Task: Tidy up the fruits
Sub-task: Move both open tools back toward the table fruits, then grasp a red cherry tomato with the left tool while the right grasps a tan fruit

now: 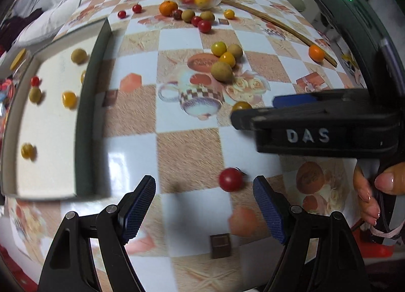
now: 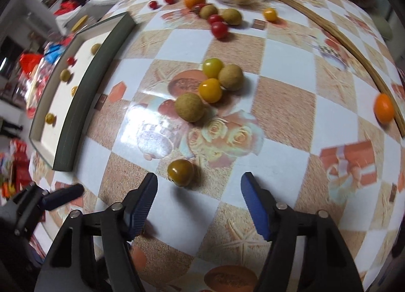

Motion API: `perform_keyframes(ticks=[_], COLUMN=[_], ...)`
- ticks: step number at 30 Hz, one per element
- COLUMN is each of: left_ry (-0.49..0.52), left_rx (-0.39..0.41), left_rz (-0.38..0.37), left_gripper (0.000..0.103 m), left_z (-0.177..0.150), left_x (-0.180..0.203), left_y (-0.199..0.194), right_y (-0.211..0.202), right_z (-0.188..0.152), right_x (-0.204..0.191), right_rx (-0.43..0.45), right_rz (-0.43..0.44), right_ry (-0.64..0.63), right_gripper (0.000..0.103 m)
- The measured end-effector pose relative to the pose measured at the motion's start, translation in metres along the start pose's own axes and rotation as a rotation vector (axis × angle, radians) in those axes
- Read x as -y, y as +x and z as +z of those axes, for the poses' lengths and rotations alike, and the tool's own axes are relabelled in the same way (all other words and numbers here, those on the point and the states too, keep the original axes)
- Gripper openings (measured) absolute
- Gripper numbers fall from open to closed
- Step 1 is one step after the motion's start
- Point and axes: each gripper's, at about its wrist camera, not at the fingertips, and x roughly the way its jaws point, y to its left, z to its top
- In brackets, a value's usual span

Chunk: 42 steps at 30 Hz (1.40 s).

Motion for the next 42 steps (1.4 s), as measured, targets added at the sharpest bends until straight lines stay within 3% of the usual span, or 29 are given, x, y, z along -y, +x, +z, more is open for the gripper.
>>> perform_keyframes(ticks=[6,9,12,19,20,22,27,30,32,36,42], left_ry=[-0.022,-0.033,-0.034,0.045,0.056,0.063,0.057,0.065,0.064,0.025,-0.064], left_rx=[-0.001,0.002,0.004,0.007,0.005,-0.004,-0.006,-0.004,0.001,-0.020,-0.075], left_rz=[0.020,0.033,0.033,0.038,0.040,0.035,0.051,0.064,0.062,0.001,-0.082], left_gripper=[0.080,0.080,0.080,0.080,0.078,0.064,0.063,0.058,0.046,0.021,0.021], left_z=[-0.005,-0.004,-0.001,0.007,0.008,0.010,0.011,0.010,0.011,0.015,0.020], left_x=[0.005,0.004,0.003,0.016,0.019,0.022,0.022,0.023,0.023,0.019,0.008], left_y=[0.010,0.015,0.016,0.022,0.023,0.026,0.028,0.028,0.027,0.026,0.026], right_y=[0.004,0.004,0.003,-0.003,-0.004,-0.005,0.002,-0.002,-0.008,-0.021,-0.038], right_z=[0.006,0.004,0.003,0.000,0.000,-0.001,0.001,0.002,0.000,-0.006,-0.021], right_x=[-0.011,-0.016,-0.015,-0.004,-0.002,0.001,0.005,0.006,0.012,0.030,0.046], right_rx=[0.008,0.008,-0.002,0.005,0.006,0.005,-0.030,-0.034,-0.021,-0.016,-0.017], right_rz=[0.014,-0.036,-0.007,0.030,0.035,0.047,0.109,0.117,0.113,0.106,0.100], right_ry=[-0.059,-0.107,-0.106,-0.029,-0.022,-0.011,0.010,0.009,0.030,0.098,0.171], right_gripper=[0.058,0.039,0.027,0.027,0.027,0.026,0.026,0.024,0.024,0.024,0.024])
